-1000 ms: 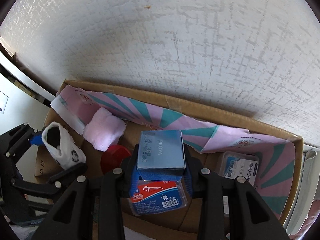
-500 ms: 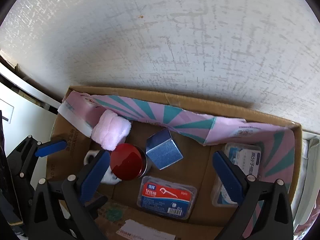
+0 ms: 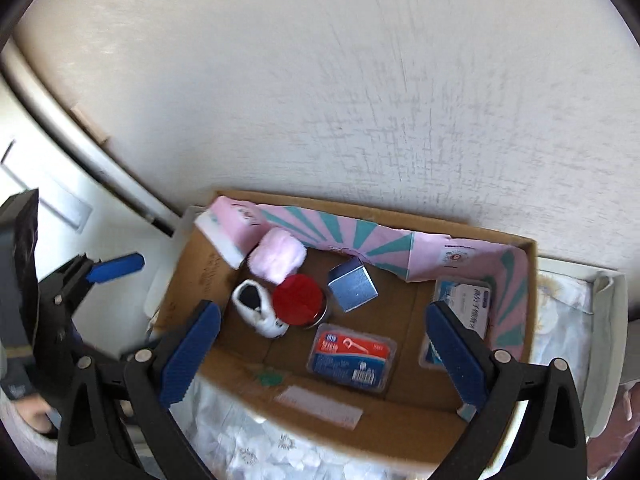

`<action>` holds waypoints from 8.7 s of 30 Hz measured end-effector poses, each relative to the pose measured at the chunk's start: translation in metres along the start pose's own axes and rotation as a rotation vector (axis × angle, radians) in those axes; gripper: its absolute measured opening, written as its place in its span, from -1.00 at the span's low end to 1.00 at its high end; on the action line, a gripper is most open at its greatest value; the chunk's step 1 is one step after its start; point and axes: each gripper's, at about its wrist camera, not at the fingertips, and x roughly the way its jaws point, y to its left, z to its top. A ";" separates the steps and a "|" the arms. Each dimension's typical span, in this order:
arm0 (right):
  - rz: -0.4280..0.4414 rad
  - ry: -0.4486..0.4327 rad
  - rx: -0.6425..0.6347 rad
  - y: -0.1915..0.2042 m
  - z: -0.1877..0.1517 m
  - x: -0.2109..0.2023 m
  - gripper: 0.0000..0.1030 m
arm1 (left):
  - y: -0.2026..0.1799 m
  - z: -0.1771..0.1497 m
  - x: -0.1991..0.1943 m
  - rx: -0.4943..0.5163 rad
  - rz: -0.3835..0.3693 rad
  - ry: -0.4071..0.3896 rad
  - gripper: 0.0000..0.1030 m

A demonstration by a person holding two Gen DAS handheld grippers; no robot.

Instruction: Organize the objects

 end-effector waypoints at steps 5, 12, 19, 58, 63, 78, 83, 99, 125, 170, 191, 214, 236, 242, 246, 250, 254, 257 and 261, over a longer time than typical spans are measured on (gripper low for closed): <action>-0.038 -0.047 -0.043 0.011 -0.011 -0.018 0.99 | 0.006 -0.022 -0.035 -0.049 0.045 -0.062 1.00; -0.115 -0.135 -0.039 0.015 -0.052 -0.075 0.99 | -0.004 -0.054 -0.071 -0.109 0.040 -0.134 1.00; -0.167 -0.152 -0.037 0.014 -0.091 -0.094 0.99 | -0.012 -0.093 -0.076 -0.163 0.110 -0.163 1.00; -0.367 -0.155 0.020 -0.034 -0.220 -0.031 0.98 | -0.042 -0.167 0.033 -0.022 -0.037 -0.165 1.00; -0.386 -0.135 0.049 -0.045 -0.227 -0.006 0.89 | -0.056 -0.160 0.066 0.041 -0.051 -0.163 0.99; -0.427 -0.167 0.063 -0.055 -0.216 0.021 0.02 | -0.067 -0.149 0.108 0.095 -0.077 -0.138 -0.07; -0.413 -0.172 0.057 -0.054 -0.214 0.021 -0.39 | -0.062 -0.149 0.108 0.077 -0.072 -0.145 -0.33; -0.394 -0.218 0.041 -0.037 -0.205 -0.001 -0.60 | -0.063 -0.144 0.087 0.089 -0.094 -0.178 -0.49; -0.262 -0.259 -0.013 0.011 -0.096 -0.109 -0.60 | -0.034 -0.060 -0.061 0.057 -0.117 -0.266 -0.49; -0.136 0.081 -0.071 -0.010 -0.019 0.050 0.37 | -0.046 0.030 0.098 0.135 -0.199 0.013 0.22; -0.110 0.047 -0.058 -0.006 -0.023 0.003 0.99 | -0.031 0.026 0.045 -0.035 -0.146 -0.059 1.00; -0.290 -0.164 0.112 0.023 -0.073 -0.121 0.99 | -0.017 -0.054 -0.117 -0.167 0.030 -0.270 1.00; -0.351 -0.210 0.155 0.018 -0.086 -0.127 0.99 | -0.027 -0.091 -0.094 -0.139 0.029 -0.234 1.00; -0.357 -0.220 0.160 0.017 -0.082 -0.128 0.99 | -0.025 -0.088 -0.095 -0.144 0.032 -0.238 1.00; -0.365 -0.223 0.159 0.017 -0.082 -0.129 0.99 | -0.025 -0.087 -0.095 -0.143 0.029 -0.238 1.00; -0.368 -0.228 0.163 0.017 -0.082 -0.130 0.99 | -0.027 -0.086 -0.095 -0.136 0.029 -0.240 1.00; -0.373 -0.231 0.162 0.015 -0.082 -0.132 0.99 | -0.029 -0.086 -0.094 -0.133 0.027 -0.238 1.00; -0.376 -0.234 0.160 0.015 -0.082 -0.133 0.99 | -0.029 -0.087 -0.094 -0.133 0.026 -0.239 1.00; -0.375 -0.235 0.159 0.016 -0.082 -0.133 0.99 | -0.030 -0.087 -0.095 -0.132 0.028 -0.242 1.00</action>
